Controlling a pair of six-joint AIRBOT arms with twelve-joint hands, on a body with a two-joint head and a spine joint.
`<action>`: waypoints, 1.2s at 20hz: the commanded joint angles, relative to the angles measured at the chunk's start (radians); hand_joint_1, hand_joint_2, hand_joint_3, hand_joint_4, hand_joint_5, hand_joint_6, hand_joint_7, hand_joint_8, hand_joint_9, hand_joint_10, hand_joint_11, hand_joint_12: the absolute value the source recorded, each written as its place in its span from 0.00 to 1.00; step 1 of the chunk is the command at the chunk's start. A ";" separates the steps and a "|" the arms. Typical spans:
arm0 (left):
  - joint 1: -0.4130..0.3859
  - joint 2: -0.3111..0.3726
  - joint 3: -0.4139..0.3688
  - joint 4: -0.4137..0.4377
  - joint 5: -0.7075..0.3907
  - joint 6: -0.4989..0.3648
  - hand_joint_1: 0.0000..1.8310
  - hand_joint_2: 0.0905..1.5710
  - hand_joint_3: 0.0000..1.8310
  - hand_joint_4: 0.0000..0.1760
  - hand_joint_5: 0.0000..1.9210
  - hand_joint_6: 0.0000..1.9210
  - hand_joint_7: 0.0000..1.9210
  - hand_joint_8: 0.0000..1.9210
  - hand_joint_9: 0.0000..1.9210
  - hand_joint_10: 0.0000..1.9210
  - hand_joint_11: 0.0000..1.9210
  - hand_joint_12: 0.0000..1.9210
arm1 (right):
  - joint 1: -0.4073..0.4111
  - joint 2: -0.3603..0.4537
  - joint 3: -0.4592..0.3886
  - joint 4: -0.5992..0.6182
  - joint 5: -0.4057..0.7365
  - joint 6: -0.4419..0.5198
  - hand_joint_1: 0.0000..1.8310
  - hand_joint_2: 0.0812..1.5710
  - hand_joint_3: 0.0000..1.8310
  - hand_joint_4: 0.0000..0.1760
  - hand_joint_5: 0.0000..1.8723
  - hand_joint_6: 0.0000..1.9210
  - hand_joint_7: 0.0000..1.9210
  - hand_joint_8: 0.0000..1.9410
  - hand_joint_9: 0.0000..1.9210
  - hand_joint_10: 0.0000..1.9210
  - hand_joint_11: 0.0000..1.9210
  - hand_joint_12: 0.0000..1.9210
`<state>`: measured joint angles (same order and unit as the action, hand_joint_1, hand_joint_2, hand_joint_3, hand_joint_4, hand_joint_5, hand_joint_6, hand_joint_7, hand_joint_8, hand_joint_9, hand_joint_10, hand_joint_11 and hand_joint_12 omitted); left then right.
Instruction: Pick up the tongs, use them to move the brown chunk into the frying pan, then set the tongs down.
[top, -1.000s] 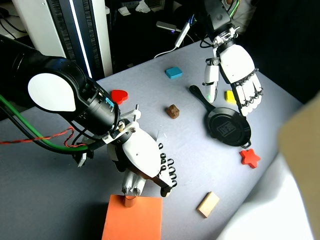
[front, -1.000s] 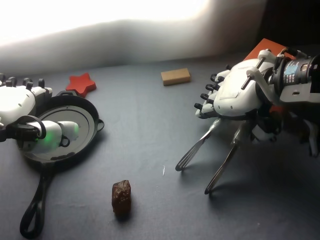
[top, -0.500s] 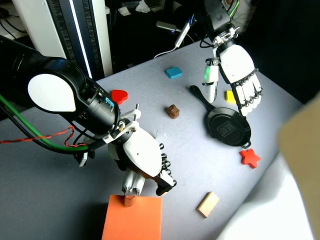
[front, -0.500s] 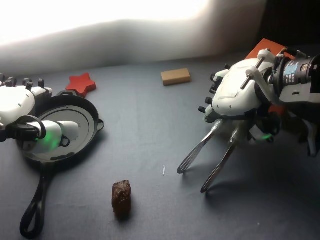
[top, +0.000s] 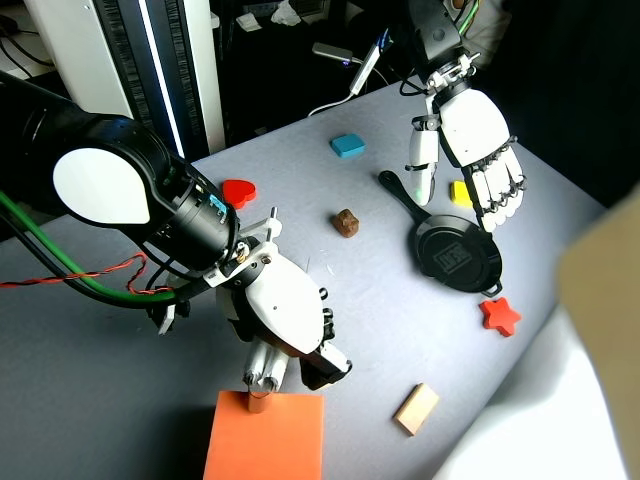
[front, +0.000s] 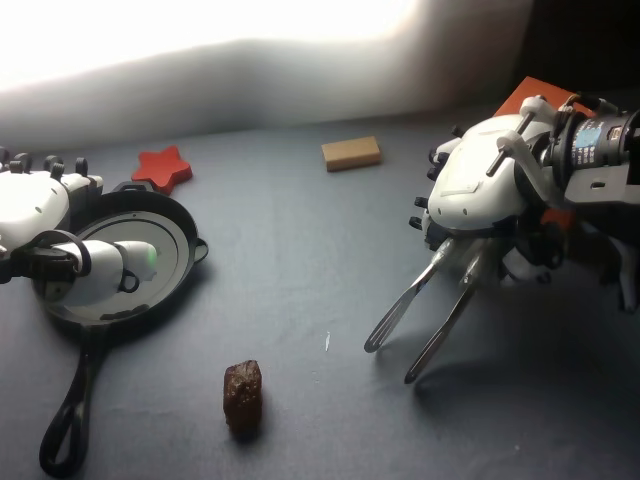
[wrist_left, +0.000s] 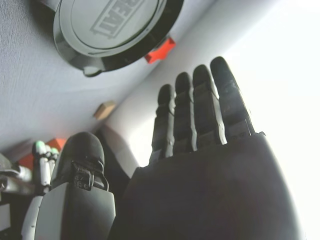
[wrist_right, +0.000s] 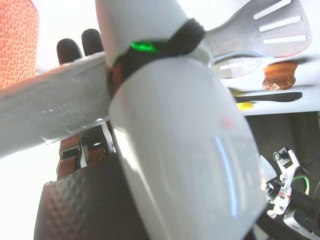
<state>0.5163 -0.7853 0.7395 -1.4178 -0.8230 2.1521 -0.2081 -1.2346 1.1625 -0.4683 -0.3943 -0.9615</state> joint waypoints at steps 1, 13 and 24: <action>-0.003 0.009 0.003 0.058 -0.066 -0.002 0.02 0.80 0.00 0.00 0.09 0.00 0.10 0.00 0.09 0.00 0.00 0.26 | 0.020 0.009 -0.004 -0.022 0.079 0.000 0.60 0.74 0.00 0.00 0.36 0.04 0.39 0.01 0.35 0.05 0.09 0.71; 0.003 0.010 0.008 0.058 -0.067 -0.004 0.04 0.80 0.00 0.00 0.10 0.00 0.11 0.00 0.10 0.00 0.00 0.27 | 0.056 0.035 -0.045 -0.022 0.085 0.016 0.59 0.77 0.00 0.00 0.41 0.03 0.42 0.00 0.38 0.04 0.12 0.72; 0.006 0.011 0.006 0.058 -0.066 -0.015 0.01 0.80 0.00 0.00 0.09 0.00 0.11 0.00 0.10 0.00 0.00 0.27 | 0.084 0.069 -0.107 -0.022 0.109 0.158 0.60 0.76 0.00 0.00 0.41 0.01 0.41 0.00 0.38 0.03 0.11 0.73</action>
<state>0.5278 -0.7853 0.7395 -1.4212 -0.8242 2.1391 -0.1371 -1.1751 1.0580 -0.4736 -0.3595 -0.8021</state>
